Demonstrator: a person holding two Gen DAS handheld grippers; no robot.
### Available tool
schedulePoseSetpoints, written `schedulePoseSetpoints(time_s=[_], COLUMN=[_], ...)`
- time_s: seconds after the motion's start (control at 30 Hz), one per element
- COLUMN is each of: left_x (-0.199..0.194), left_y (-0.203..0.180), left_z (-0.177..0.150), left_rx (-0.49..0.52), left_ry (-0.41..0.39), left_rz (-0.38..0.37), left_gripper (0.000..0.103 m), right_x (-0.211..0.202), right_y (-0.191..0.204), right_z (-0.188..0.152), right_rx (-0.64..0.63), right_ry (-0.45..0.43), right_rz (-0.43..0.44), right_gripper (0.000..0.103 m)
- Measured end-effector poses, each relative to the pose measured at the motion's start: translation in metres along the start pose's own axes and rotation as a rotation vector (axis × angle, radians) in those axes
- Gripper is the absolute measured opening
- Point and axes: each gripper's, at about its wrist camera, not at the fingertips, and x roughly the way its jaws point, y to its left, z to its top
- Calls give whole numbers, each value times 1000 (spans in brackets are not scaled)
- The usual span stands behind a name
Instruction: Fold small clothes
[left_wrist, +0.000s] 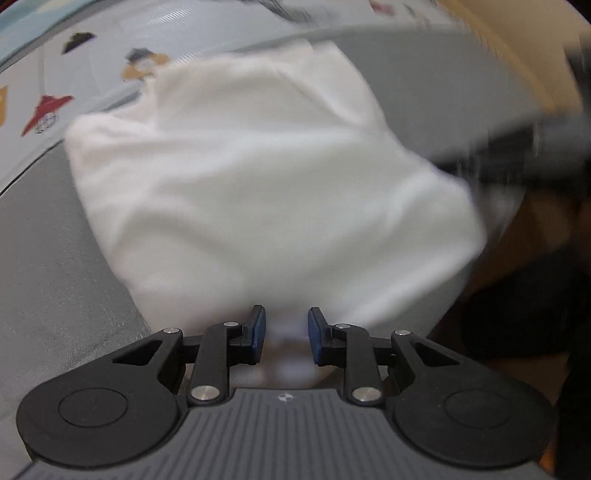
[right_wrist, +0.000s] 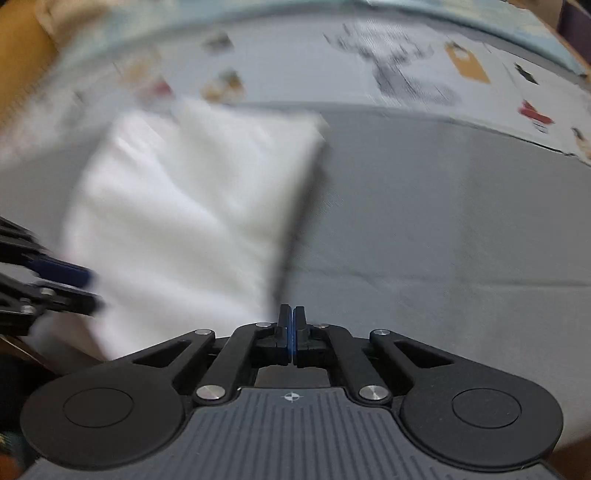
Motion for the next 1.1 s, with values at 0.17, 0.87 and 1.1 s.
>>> schedulePoseSetpoints(time_s=[0.17, 0.87, 1.1], left_x=[-32, -50, -30], left_y=[26, 67, 50], left_z=[0, -4, -7], left_rx=[-96, -271, -182], left_ry=[-120, -189, -103], left_rz=[-29, -41, 16], left_gripper=[31, 36, 44], right_x=[-26, 6, 0], right_y=[-28, -34, -34], right_z=[17, 70, 60], right_rx=[207, 515, 461], right_ry=[-215, -409, -333], right_rz=[115, 67, -62], right_gripper=[17, 2, 38])
